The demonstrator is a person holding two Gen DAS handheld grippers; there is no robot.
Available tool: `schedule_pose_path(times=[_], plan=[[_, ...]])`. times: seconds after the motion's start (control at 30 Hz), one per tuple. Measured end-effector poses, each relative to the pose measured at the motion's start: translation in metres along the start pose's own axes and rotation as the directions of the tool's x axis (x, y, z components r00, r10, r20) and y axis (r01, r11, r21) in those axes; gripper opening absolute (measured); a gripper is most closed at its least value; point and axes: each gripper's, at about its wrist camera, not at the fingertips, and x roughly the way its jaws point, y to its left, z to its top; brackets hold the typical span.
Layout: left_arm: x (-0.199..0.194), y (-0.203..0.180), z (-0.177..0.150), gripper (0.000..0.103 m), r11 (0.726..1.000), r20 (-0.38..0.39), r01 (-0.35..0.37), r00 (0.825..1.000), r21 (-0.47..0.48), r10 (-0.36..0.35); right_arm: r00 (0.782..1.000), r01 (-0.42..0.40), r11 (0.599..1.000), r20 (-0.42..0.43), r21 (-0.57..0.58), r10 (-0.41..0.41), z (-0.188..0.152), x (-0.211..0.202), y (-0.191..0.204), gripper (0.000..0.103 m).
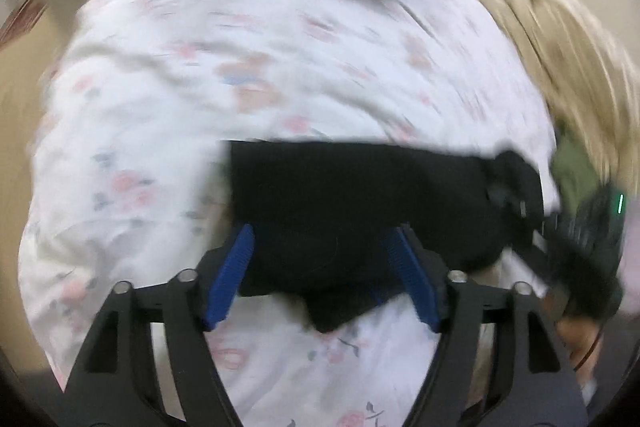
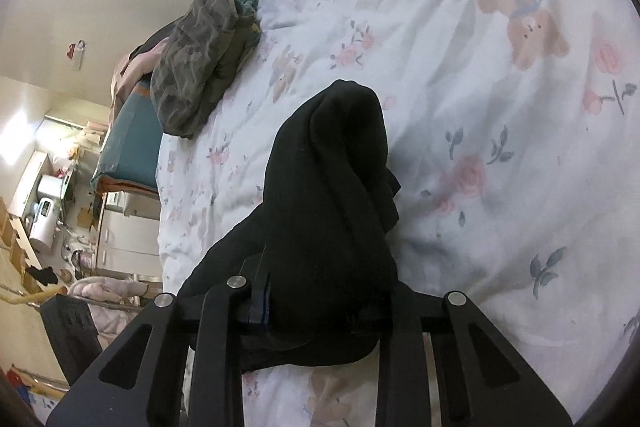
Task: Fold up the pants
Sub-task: 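Lift the folded black shorts with both grippers holding one end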
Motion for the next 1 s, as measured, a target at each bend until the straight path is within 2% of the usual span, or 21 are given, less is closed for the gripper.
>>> schedule_pose_path(times=[0.03,0.1,0.13,0.2,0.33,0.43,0.5,0.57,0.67,0.7,0.8,0.87,0.97,1.0], plan=[[-0.004,0.009,0.001,0.085,0.999,0.025,-0.028,0.999,-0.045,0.029,1.000,0.006,1.000,0.000,-0.001,-0.006,0.000,0.002,0.001,0.027],[-0.008,0.023,0.001,0.093,0.990,0.070,-0.087,0.993,-0.114,0.095,1.000,0.005,1.000,0.000,0.003,-0.005,-0.001,0.002,0.001,0.027],[-0.007,0.027,0.000,0.094,0.986,0.078,-0.094,0.991,-0.135,0.105,1.000,0.002,1.000,-0.001,0.007,-0.002,-0.001,0.001,-0.001,0.027],[0.003,0.030,0.002,0.094,0.985,0.045,-0.092,0.994,-0.145,0.099,1.000,0.003,1.000,-0.005,0.018,-0.003,0.000,0.002,-0.002,0.027],[0.036,0.025,-0.002,0.094,0.987,-0.045,0.008,0.999,-0.159,-0.016,1.000,0.023,1.000,-0.012,0.012,-0.023,-0.001,0.003,-0.002,0.027],[0.044,0.017,-0.008,0.093,0.987,-0.035,-0.004,0.999,-0.160,-0.002,1.000,0.023,1.000,-0.019,0.017,-0.023,0.000,0.002,-0.005,0.027],[0.049,0.010,-0.007,0.093,0.995,-0.023,-0.011,1.000,-0.098,0.009,0.999,0.023,1.000,-0.022,0.019,-0.023,0.000,0.002,-0.006,0.027],[0.051,0.006,-0.003,0.091,0.996,-0.027,-0.016,1.000,-0.084,0.014,0.999,0.023,0.999,-0.023,0.024,-0.022,0.000,0.002,-0.007,0.027],[0.048,0.000,-0.005,0.072,0.998,-0.027,-0.033,0.999,-0.055,0.032,0.999,0.025,0.999,-0.023,0.023,-0.024,0.000,0.003,-0.008,0.027],[0.047,-0.003,-0.006,0.058,0.999,-0.023,-0.018,1.000,-0.043,0.017,0.999,0.025,1.000,-0.025,0.016,-0.025,0.000,0.003,-0.008,0.027],[0.041,-0.020,-0.012,0.054,0.997,0.033,-0.079,0.996,0.013,0.078,0.999,0.022,1.000,-0.033,0.008,-0.022,-0.001,0.002,-0.009,0.027],[0.046,-0.023,-0.015,0.053,0.998,0.026,-0.068,0.997,0.015,0.067,0.999,0.039,0.999,-0.028,-0.002,-0.039,-0.003,0.001,-0.009,0.027],[0.049,-0.018,-0.010,0.040,0.999,0.018,-0.043,0.999,0.002,0.043,0.998,0.063,0.997,-0.019,-0.037,-0.064,-0.005,0.002,-0.006,0.027],[0.049,-0.018,-0.008,0.033,0.999,0.019,-0.041,0.999,0.011,0.041,0.998,0.064,0.997,-0.020,-0.033,-0.064,-0.005,0.003,-0.006,0.027]])
